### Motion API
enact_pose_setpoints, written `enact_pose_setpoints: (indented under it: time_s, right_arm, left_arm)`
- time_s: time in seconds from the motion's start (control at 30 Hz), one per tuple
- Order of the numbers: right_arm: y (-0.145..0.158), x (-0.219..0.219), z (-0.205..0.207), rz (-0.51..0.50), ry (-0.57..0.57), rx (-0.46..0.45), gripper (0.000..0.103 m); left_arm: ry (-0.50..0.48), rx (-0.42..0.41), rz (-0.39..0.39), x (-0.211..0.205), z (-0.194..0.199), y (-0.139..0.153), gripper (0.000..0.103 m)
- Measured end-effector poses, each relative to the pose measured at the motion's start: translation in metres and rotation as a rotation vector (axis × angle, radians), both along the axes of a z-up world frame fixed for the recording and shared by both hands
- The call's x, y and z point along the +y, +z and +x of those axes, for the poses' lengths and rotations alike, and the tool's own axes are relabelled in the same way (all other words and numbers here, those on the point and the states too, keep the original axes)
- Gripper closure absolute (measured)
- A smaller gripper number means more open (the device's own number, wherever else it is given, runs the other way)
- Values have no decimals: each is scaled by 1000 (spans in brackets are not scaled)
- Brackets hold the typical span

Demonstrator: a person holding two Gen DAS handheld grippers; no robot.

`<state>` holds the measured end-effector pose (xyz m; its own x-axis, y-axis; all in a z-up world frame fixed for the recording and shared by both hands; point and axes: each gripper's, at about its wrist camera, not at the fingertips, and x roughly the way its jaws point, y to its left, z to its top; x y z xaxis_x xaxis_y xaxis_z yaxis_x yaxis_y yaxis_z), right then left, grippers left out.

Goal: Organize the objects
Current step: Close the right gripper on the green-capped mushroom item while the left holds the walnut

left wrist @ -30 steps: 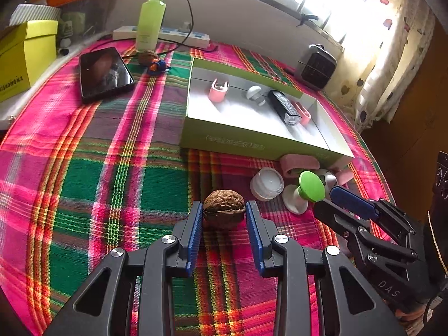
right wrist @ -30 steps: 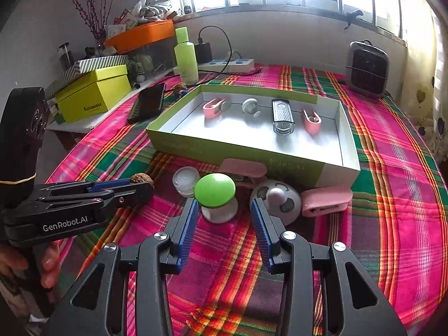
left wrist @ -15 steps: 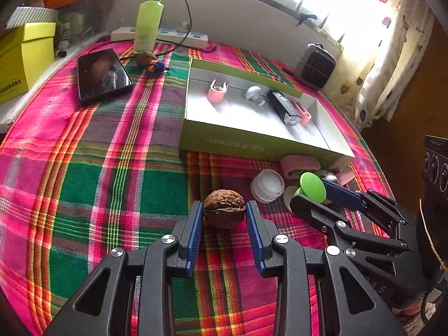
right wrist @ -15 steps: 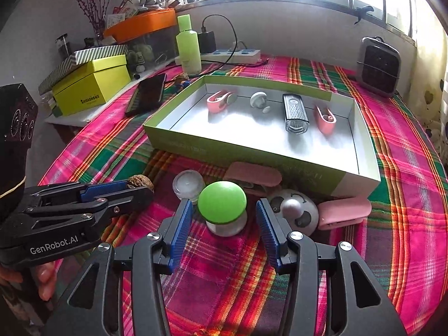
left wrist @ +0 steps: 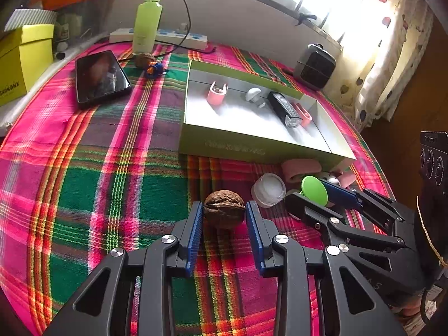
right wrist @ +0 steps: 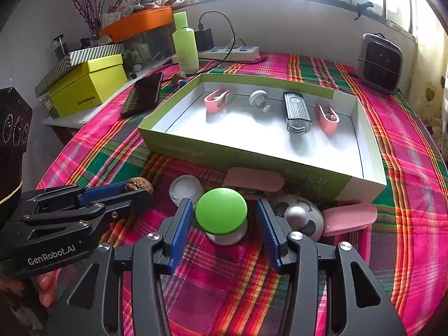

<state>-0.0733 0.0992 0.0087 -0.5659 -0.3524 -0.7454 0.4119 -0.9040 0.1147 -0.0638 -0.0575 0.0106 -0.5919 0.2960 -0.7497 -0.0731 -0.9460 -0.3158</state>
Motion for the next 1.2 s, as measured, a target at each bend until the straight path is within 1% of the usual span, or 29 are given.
enact_pose_setpoints:
  time_s: [0.07,0.17,0.37,0.6,0.9,1.03,1.13,1.2]
  right_arm:
    - [1,0,1,0,-2,6,55]
    - [1,0,1,-4,-4,9,61]
    - [3,0,4,-8,-2,20,68]
    - [4,2,5,-16,-2,22,68]
    - [8,5,7,-55,9,18,68]
    - [12,7,8,-61,5,21,68]
    - [17,12,8,-97,6,14,68]
    - [23,14,7,-106,2,27,68]
  left_arm:
    - [0,0,-1,1,0,0,73]
    - [1,1,-3,1,-1,0,73]
    - [-2,5,-18,3,-3,2,73]
    - [-3,7,-28,4,-3,1,74]
    - [-10,16,-35,5,-3,4,74]
    - [-18,28,-40,5,-1,9,74]
    - [-28,41,-50,7,-1,14,74]
    - [-32,52,-54,8,-3,18,74]
